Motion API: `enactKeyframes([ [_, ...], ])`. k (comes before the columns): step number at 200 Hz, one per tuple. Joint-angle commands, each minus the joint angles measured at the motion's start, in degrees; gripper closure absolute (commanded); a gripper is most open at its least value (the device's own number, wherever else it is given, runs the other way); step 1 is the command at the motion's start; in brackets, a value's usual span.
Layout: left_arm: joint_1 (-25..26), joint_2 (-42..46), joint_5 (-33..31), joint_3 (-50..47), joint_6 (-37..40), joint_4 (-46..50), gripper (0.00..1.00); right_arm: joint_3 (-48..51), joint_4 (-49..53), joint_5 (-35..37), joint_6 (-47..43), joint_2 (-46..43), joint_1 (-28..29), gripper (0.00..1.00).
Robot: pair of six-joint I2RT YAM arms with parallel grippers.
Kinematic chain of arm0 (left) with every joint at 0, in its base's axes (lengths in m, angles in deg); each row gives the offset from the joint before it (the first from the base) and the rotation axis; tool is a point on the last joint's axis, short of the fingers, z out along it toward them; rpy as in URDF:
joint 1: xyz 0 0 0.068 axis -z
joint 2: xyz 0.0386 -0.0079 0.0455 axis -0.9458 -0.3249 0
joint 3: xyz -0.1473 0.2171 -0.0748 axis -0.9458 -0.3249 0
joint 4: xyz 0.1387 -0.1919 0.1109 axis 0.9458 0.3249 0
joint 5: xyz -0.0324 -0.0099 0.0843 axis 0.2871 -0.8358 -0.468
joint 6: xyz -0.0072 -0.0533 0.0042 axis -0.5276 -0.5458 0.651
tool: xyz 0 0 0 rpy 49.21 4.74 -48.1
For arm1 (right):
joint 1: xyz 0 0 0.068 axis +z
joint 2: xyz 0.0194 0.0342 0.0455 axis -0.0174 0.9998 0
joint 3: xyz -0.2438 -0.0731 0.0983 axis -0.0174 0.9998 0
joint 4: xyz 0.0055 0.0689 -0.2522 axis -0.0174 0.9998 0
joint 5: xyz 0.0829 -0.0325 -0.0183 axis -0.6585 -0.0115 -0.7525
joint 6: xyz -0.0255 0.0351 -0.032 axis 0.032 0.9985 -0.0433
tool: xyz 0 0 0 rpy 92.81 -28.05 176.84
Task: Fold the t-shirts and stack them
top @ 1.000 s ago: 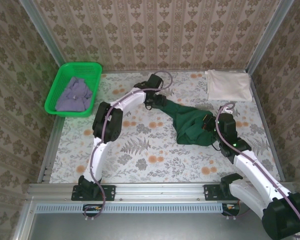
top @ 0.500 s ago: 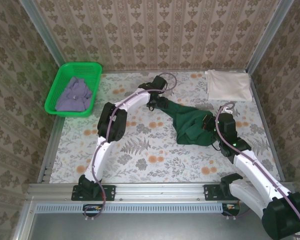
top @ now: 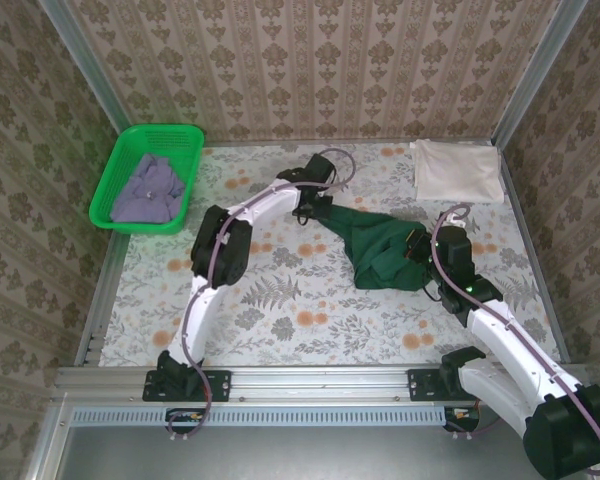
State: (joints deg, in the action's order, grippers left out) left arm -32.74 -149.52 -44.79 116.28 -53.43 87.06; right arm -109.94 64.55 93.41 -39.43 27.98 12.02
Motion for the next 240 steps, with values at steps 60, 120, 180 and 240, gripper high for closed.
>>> enactKeyframes([
  [60,0.27,50.67,-16.83,-16.48,5.69,-9.24,1.0,-16.81,11.9,0.4,-4.02,-7.17,-1.07,1.0],
  [120,0.26,73.51,-19.93,-27.01,2.69,-8.07,1.0,-17.13,9.52,-5.55,-3.58,-14.2,-1.15,1.0],
  [180,-0.75,72.48,-22.56,-26.94,-5.3,1.76,0.98,-17.38,12.2,-6.08,1.17,-8.78,-1.15,0.93],
  [240,-22.74,45.3,-11.5,-30.85,-14.89,1.27,0.48,-20.2,19.26,2.35,0.65,19.18,-7.74,0.42],
])
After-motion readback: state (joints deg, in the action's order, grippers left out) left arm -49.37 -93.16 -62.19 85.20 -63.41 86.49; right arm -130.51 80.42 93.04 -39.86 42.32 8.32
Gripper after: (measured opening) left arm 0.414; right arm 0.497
